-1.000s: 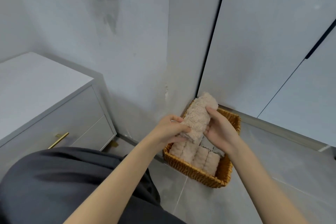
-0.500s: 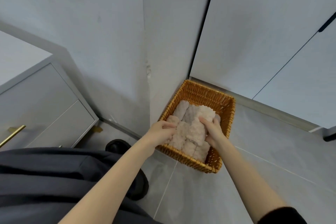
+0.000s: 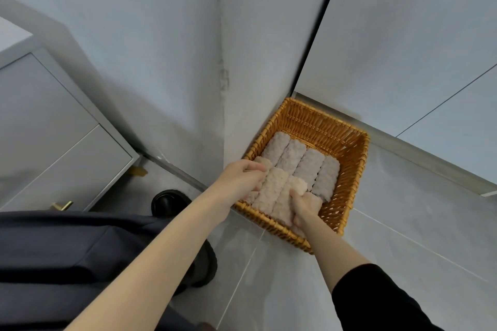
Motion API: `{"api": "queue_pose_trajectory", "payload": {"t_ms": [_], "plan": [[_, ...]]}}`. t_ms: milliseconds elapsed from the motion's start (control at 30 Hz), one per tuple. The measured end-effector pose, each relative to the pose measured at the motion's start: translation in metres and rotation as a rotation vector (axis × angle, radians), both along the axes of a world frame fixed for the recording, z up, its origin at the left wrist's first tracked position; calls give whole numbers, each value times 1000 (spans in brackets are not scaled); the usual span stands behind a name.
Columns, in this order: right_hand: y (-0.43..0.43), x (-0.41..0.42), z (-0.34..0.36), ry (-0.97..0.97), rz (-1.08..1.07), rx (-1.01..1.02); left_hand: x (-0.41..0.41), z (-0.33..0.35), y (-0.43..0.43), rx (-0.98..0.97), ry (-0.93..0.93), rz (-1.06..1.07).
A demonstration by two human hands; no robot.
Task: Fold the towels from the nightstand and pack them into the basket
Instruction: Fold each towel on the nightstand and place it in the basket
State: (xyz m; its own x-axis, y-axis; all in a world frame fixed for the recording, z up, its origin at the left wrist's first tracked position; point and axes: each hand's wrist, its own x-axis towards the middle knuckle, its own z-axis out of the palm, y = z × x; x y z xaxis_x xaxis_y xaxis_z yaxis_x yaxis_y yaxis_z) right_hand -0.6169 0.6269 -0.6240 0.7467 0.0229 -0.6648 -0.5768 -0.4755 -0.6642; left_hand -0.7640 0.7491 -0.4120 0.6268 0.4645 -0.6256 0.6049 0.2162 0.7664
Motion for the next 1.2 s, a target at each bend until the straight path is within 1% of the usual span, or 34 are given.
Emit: {"api": "queue_pose_trajectory", "payload": {"t_ms": [33,100,133,167,233,300,333,400,433,467,533,633,700,800,867,967,1033,1133,1200], "plan": [[1,0,-2,-34,-20,-29,1,0,1,-7,-1,-6],[0,0,-3,-62,-59,-26,1,-1,1,-19,6,-21],[-1,-2,-4,-66,-42,-45,1,-2,1,-25,12,-26],[-1,-4,-4,-60,10,-69,1,-2,1,-31,17,-29],[-4,-9,-4,-65,232,-182,0,-2,1,-39,26,-37],[-9,-8,-8,-157,400,-341,0,-2,1,-43,33,-45],[-11,-9,-6,-238,408,-371,-1,-2,1,-44,36,-49],[-15,-11,-1,-410,367,-286,-1,-1,1,-46,38,-52],[-16,-11,0,-430,374,-222,-2,-1,1,-46,39,-54],[-16,-12,4,-378,397,-161,-2,-1,1,-46,39,-55],[-16,-12,9,-198,421,-38,-2,-1,1,-44,36,-54],[-17,-8,13,16,369,105,-2,1,0,-42,28,-52],[-17,-7,16,89,376,130,-2,1,-1,-45,25,-53],[-12,-8,25,135,421,112,-5,4,-1,-53,17,-46],[-10,-8,36,111,467,73,-8,7,-1,-60,16,-38],[-10,-10,59,-32,591,-4,-16,14,-1,-59,5,-24],[-9,-14,83,-87,653,28,-21,21,0,-45,-15,-3],[-6,-27,131,-104,696,150,-29,35,3,-29,-65,27],[-2,-39,167,-144,782,205,-38,46,6,-27,-106,46]]}}
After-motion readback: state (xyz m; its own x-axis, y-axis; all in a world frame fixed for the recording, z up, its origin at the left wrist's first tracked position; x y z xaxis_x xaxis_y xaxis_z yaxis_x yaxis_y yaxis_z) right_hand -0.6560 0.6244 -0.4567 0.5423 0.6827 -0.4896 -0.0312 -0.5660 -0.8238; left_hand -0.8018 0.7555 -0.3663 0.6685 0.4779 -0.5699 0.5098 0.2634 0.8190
